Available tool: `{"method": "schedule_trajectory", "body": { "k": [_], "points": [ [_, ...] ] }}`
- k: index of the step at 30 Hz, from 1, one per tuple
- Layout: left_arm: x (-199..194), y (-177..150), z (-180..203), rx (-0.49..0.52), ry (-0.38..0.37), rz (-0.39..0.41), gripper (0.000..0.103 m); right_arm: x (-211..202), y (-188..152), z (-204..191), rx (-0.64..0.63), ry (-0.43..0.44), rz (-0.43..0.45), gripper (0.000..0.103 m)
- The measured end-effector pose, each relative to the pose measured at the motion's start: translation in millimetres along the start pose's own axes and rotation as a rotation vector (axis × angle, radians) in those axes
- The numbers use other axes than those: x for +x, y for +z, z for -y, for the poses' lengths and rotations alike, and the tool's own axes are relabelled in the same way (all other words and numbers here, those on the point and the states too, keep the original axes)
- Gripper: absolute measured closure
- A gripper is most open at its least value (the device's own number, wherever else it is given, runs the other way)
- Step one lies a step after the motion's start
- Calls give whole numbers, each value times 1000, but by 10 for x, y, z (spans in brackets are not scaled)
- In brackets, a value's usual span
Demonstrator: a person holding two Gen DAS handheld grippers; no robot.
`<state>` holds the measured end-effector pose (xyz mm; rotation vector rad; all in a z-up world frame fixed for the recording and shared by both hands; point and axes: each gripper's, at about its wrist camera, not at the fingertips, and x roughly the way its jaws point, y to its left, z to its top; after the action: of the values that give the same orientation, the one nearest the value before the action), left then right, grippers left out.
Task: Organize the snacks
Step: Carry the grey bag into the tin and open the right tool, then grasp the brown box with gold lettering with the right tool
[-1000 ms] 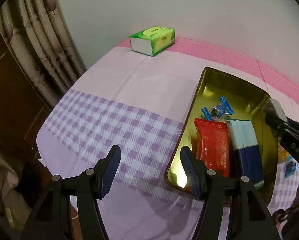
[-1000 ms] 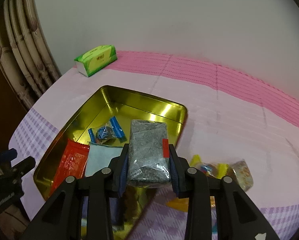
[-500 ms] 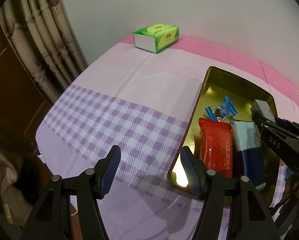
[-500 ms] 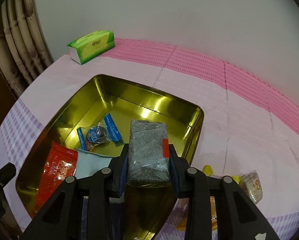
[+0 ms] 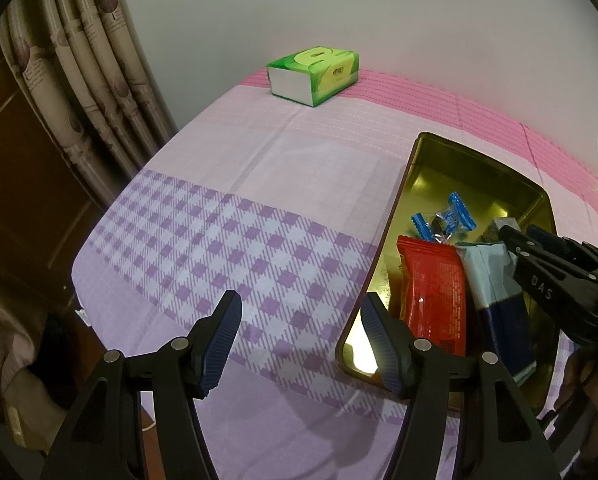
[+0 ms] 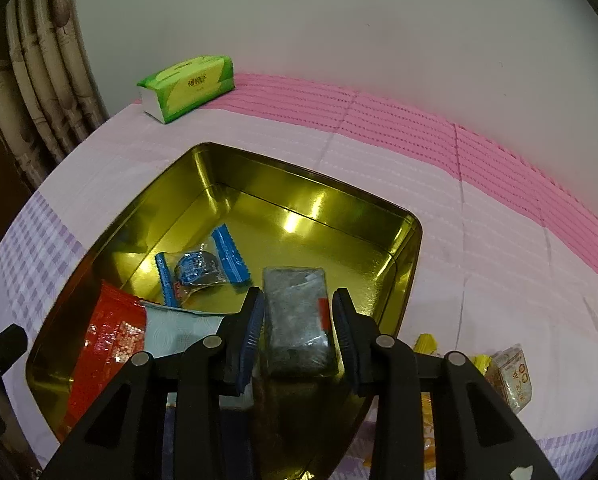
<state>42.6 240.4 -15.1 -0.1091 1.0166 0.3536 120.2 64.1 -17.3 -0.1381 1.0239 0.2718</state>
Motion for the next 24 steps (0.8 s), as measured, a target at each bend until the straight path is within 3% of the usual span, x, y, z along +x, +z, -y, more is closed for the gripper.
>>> {"method": "schedule_trajectory", "body": {
  "k": [14, 24],
  "points": [
    [-4, -17, 4, 14, 9, 3, 40, -332, -42, 171, 41, 47, 47, 69],
    [-21, -33, 43, 46, 21, 8, 40, -539, -235, 819, 85, -28, 48, 67]
  ]
}}
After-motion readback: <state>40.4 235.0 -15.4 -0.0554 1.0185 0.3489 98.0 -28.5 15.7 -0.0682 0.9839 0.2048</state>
